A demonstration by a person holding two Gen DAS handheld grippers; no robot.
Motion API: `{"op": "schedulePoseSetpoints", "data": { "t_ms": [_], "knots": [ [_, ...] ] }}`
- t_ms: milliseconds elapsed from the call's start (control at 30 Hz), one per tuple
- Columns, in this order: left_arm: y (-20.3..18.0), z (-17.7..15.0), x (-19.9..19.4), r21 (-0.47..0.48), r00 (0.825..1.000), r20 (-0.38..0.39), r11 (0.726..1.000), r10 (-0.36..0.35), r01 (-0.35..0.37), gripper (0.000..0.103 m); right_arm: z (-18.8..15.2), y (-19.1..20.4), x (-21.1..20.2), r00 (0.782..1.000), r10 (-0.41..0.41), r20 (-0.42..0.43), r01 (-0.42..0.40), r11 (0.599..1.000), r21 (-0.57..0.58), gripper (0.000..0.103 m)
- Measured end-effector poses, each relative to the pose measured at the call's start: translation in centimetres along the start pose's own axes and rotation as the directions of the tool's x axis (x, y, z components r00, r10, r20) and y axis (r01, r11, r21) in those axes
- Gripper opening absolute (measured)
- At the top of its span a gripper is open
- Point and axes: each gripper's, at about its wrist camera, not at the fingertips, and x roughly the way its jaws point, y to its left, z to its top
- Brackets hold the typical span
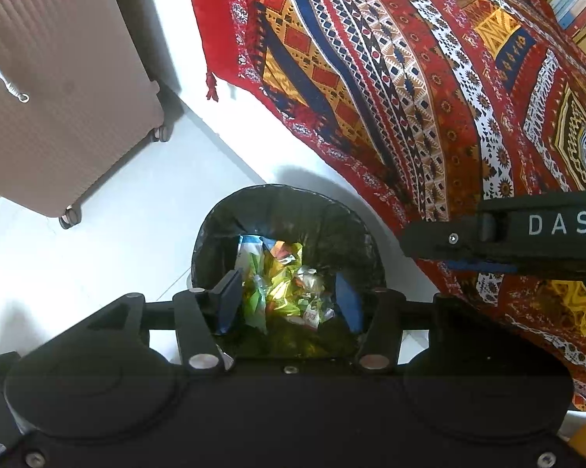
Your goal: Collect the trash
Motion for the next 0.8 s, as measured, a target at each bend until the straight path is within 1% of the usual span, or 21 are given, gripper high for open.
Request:
{"op": "schedulePoseSetpoints", "data": {
  "t_ms": [200,633,800],
  "knots": [
    [0.03,-0.15,0.0,-0.001,1.0,0.002,1.0,-0.002,0.002,0.054,-0.23,-0.31,-0.33,1.0,-0.002,0.004,0.002,1.0,0.003,0.058],
    [0.09,-0.26,0.03,-0.007,1.0,0.002,1.0,0.007,-0.007,0.055,-0.49,-0.58,-0.83,1.0,-0.006,0.012,0.006,1.0,0.011,0.059],
    [0.03,-0.3,0.02,0.008,1.0,0.009,1.0,0.017,-0.017,0.059,-0.54,-0.54,-0.96,1.0,-0.007,0.015,0.007,1.0,0.018,0.059]
  ]
}}
